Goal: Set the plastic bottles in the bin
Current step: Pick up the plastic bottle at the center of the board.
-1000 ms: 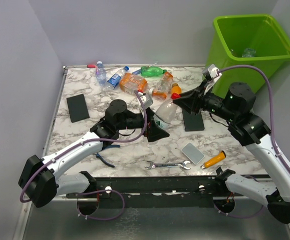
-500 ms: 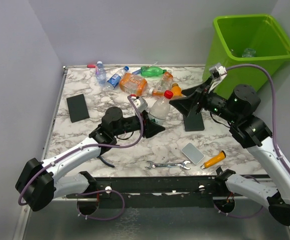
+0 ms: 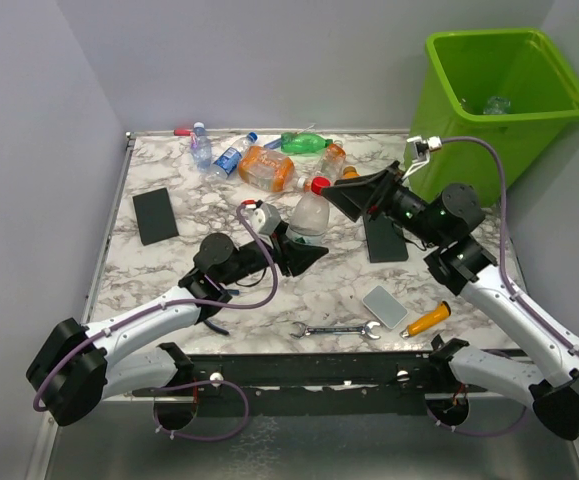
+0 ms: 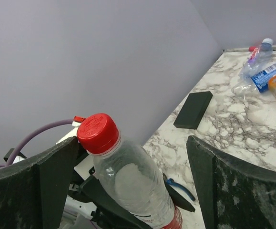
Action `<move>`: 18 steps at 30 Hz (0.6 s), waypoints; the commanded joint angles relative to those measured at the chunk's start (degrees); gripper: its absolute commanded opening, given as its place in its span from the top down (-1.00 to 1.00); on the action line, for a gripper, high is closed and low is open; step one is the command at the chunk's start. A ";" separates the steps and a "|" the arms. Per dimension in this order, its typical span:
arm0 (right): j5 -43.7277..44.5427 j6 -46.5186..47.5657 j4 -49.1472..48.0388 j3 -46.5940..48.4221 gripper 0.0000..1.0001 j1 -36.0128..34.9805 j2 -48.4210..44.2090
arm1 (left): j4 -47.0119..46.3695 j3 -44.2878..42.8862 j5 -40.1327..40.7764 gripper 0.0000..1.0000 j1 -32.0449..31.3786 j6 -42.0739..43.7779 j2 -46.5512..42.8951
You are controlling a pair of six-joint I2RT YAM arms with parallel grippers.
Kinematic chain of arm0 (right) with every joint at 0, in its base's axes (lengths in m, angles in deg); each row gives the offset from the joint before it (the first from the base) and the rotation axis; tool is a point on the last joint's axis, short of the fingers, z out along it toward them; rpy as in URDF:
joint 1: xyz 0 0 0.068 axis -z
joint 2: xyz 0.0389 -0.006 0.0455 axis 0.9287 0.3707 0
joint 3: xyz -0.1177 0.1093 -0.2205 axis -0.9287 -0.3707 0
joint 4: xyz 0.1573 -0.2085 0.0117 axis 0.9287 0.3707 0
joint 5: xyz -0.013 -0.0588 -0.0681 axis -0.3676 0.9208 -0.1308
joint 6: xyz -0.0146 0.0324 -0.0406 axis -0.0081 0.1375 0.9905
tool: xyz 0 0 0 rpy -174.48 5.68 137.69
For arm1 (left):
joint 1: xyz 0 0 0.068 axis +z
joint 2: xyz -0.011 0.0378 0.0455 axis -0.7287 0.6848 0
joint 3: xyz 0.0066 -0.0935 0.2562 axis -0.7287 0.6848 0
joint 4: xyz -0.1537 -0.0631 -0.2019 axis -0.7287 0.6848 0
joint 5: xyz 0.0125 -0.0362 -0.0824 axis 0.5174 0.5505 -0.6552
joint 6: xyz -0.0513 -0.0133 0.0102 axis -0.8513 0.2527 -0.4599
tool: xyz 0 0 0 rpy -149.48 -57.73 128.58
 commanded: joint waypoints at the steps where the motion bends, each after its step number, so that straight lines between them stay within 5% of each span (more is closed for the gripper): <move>1: 1.26 0.02 -6.81 2.70 -0.91 -2.58 2.12 | -4.31 1.20 3.09 0.41 -0.53 0.47 -1.19; 10: 2.98 5.52 -2.54 6.71 -0.50 -6.26 7.73 | -4.70 2.68 3.52 0.42 -0.94 -0.12 -1.79; 18: 3.49 7.47 1.99 8.59 0.46 -6.45 8.72 | -4.69 3.32 6.20 0.17 -1.17 -0.02 -2.29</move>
